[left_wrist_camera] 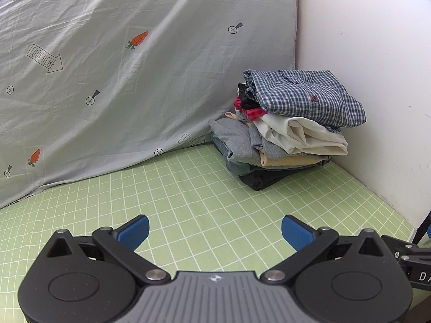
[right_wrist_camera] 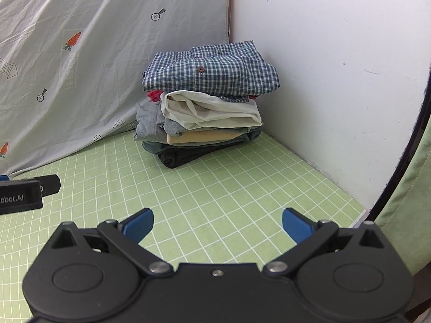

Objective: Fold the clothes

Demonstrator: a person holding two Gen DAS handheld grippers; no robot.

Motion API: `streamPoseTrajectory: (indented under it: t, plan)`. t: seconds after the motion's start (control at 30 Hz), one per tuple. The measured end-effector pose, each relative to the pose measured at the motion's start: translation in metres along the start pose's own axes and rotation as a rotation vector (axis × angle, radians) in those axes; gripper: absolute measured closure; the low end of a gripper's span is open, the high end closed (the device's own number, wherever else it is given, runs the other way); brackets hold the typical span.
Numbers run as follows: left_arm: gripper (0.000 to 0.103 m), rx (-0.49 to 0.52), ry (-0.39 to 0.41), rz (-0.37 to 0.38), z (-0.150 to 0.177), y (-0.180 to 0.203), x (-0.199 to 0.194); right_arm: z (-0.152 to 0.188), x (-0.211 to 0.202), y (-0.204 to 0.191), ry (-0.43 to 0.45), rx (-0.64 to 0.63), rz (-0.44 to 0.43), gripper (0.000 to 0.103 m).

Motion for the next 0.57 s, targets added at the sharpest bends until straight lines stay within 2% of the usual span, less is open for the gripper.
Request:
streamPoseTrajectory:
  t: [0.57]
  plan:
    - [0.0, 0.005, -0.019, -0.004, 0.0022, -0.0063, 0.0019, -0.0021, 0.0027, -0.0029, -0.003, 0.006, 0.02, 0.0]
Point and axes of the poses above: each gripper's, at about its wrist camera, not at the fingertips, and x roughly the way its jaws point, y to its right, z to its underside, the point moved 7 cm from there along x, roughly the way its jaws point, and after that the axes turned 13 degrees about -y, right-handed, at the moved point
